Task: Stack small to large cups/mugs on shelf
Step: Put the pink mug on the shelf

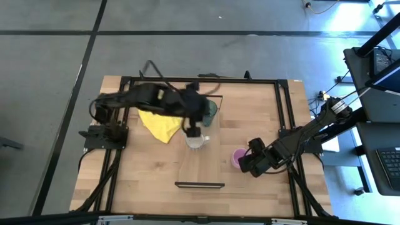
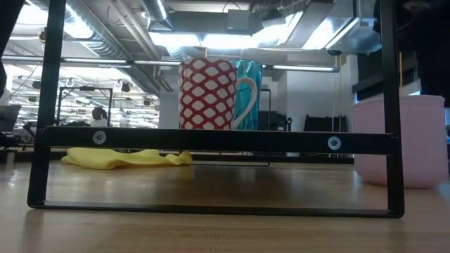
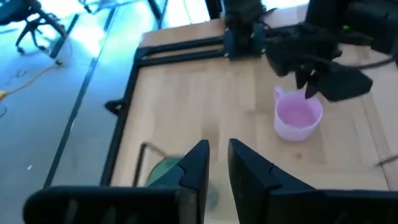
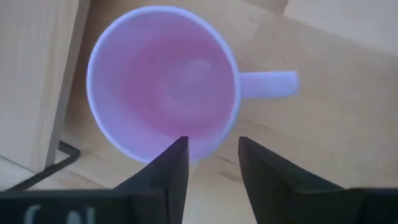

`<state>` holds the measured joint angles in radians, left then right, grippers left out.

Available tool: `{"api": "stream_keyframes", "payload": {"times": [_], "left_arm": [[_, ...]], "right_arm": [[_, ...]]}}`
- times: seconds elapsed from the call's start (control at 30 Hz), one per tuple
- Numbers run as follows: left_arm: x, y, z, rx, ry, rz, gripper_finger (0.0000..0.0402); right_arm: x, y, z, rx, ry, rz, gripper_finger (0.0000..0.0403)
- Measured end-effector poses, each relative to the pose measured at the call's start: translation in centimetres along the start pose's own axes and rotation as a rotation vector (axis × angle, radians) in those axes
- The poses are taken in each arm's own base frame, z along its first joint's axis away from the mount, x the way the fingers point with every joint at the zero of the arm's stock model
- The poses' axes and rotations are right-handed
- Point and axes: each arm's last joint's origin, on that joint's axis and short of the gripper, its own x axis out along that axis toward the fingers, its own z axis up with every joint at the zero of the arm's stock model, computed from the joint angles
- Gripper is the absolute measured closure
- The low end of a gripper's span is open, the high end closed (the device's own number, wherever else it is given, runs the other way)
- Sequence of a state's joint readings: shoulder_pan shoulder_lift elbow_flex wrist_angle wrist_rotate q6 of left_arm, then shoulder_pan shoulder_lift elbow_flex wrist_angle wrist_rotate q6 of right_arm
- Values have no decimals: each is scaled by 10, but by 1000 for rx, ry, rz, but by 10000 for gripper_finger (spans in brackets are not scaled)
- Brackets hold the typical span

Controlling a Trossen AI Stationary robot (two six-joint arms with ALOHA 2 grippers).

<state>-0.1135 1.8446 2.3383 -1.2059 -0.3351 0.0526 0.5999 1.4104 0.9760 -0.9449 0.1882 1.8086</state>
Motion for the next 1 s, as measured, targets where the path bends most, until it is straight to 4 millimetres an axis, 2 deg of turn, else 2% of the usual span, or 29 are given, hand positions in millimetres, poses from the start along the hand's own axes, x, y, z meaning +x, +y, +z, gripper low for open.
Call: {"api": "stream_keyframes", "payload": {"times": [0.23,0.4,0.57,0.73,0.87,1.0], "left_arm": [[-65,27,-8,-76,-103,21,347],[-110,42,-27,-126,-91,80,347],[-151,51,-48,-205,-115,144,347],[-168,49,-69,-241,-117,196,347],[-168,43,-91,-272,-89,240,346],[-163,37,-113,-313,-64,276,347]], "right_arm": [[7,-3,0,26,-9,12,262],[9,-4,0,22,-15,-10,265],[9,-5,4,34,-19,-23,289],[10,-2,8,47,-2,-18,327],[11,-1,10,52,3,-5,346],[11,0,10,58,7,-1,343]]}}
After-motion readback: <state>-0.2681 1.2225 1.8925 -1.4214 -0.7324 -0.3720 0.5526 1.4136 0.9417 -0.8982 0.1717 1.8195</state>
